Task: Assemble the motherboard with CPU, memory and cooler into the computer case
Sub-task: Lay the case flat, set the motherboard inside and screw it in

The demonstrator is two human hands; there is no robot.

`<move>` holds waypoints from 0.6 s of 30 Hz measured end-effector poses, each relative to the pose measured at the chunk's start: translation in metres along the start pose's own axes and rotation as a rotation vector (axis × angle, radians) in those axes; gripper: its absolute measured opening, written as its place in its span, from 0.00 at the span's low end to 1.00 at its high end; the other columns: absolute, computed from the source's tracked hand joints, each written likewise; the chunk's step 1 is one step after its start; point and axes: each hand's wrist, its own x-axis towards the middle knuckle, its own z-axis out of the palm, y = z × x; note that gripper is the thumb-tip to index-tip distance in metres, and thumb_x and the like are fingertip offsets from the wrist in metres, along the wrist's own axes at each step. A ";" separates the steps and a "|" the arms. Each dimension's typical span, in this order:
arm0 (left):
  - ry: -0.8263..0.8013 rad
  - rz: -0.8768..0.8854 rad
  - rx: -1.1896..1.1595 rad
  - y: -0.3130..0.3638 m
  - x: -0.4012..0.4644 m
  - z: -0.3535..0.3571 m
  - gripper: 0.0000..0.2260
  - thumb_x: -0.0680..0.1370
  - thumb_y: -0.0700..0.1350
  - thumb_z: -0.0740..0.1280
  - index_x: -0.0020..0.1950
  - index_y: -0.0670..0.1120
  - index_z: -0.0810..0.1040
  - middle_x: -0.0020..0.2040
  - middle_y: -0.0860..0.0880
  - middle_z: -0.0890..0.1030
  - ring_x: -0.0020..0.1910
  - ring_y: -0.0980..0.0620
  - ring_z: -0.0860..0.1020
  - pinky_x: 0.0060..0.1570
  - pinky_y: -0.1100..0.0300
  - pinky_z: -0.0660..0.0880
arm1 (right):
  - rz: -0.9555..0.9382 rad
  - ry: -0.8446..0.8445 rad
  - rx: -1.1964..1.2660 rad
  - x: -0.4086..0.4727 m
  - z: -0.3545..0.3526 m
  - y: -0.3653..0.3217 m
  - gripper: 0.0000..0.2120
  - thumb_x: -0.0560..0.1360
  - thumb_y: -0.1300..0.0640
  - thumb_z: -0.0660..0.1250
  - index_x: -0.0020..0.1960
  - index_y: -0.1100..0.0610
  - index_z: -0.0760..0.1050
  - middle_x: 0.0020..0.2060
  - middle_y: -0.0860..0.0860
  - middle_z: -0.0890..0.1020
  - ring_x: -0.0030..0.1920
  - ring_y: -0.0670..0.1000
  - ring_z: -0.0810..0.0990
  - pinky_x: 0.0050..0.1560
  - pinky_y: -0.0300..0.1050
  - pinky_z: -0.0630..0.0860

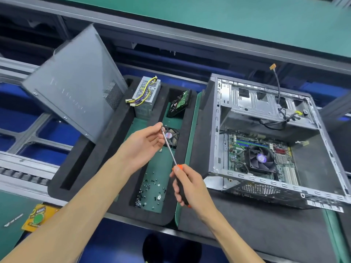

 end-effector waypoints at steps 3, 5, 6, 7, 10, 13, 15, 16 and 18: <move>-0.021 0.007 -0.011 0.003 -0.001 0.008 0.06 0.79 0.39 0.68 0.44 0.41 0.83 0.41 0.46 0.78 0.34 0.54 0.75 0.38 0.64 0.77 | -0.016 0.008 0.014 -0.001 0.000 -0.003 0.14 0.78 0.40 0.62 0.44 0.50 0.76 0.30 0.50 0.74 0.25 0.49 0.70 0.24 0.39 0.67; -0.047 0.015 0.007 0.005 -0.001 0.012 0.08 0.79 0.39 0.68 0.42 0.41 0.84 0.41 0.46 0.78 0.34 0.53 0.76 0.38 0.64 0.77 | -0.024 0.013 0.011 -0.001 -0.002 -0.007 0.14 0.79 0.41 0.62 0.44 0.50 0.76 0.30 0.51 0.74 0.26 0.49 0.70 0.24 0.38 0.67; -0.059 0.021 0.022 0.007 -0.001 0.013 0.08 0.79 0.39 0.68 0.41 0.41 0.84 0.41 0.46 0.78 0.34 0.53 0.76 0.38 0.64 0.77 | -0.027 0.014 0.011 -0.002 -0.003 -0.009 0.14 0.80 0.42 0.62 0.45 0.51 0.76 0.30 0.51 0.74 0.26 0.49 0.70 0.24 0.38 0.67; -0.069 0.026 0.038 0.008 0.000 0.015 0.09 0.79 0.39 0.68 0.41 0.42 0.85 0.41 0.46 0.79 0.35 0.53 0.76 0.38 0.63 0.77 | -0.028 0.014 0.014 -0.002 -0.004 -0.010 0.14 0.80 0.43 0.62 0.45 0.51 0.76 0.30 0.51 0.74 0.26 0.49 0.70 0.24 0.38 0.67; -0.083 0.031 0.059 0.010 0.001 0.017 0.08 0.78 0.38 0.68 0.41 0.42 0.84 0.42 0.46 0.79 0.35 0.53 0.75 0.38 0.62 0.77 | -0.029 0.012 0.028 -0.005 -0.007 -0.013 0.14 0.81 0.43 0.61 0.46 0.53 0.75 0.30 0.51 0.74 0.25 0.49 0.70 0.24 0.37 0.66; -0.096 0.021 0.048 0.010 0.004 0.019 0.04 0.77 0.37 0.68 0.44 0.40 0.82 0.43 0.45 0.79 0.36 0.52 0.75 0.38 0.62 0.77 | -0.041 0.017 0.040 -0.007 -0.009 -0.015 0.14 0.80 0.42 0.61 0.45 0.52 0.75 0.29 0.50 0.74 0.25 0.49 0.70 0.24 0.37 0.66; -0.105 0.019 0.062 0.011 0.005 0.021 0.03 0.76 0.38 0.68 0.43 0.41 0.82 0.42 0.45 0.79 0.35 0.52 0.75 0.38 0.61 0.77 | -0.048 0.021 0.037 -0.009 -0.010 -0.016 0.14 0.80 0.42 0.61 0.45 0.51 0.76 0.29 0.49 0.74 0.25 0.49 0.70 0.24 0.37 0.66; -0.103 0.025 0.077 0.011 0.005 0.023 0.03 0.75 0.38 0.69 0.43 0.41 0.81 0.41 0.45 0.79 0.34 0.52 0.75 0.37 0.61 0.77 | -0.049 0.023 0.037 -0.010 -0.010 -0.017 0.14 0.80 0.42 0.61 0.45 0.51 0.76 0.29 0.49 0.74 0.25 0.49 0.70 0.24 0.37 0.66; -0.096 0.051 0.131 0.013 0.006 0.026 0.03 0.74 0.39 0.69 0.41 0.42 0.81 0.40 0.45 0.79 0.33 0.52 0.76 0.36 0.61 0.77 | -0.053 0.022 0.044 -0.012 -0.011 -0.018 0.15 0.79 0.41 0.62 0.45 0.52 0.76 0.29 0.49 0.74 0.25 0.49 0.70 0.24 0.38 0.67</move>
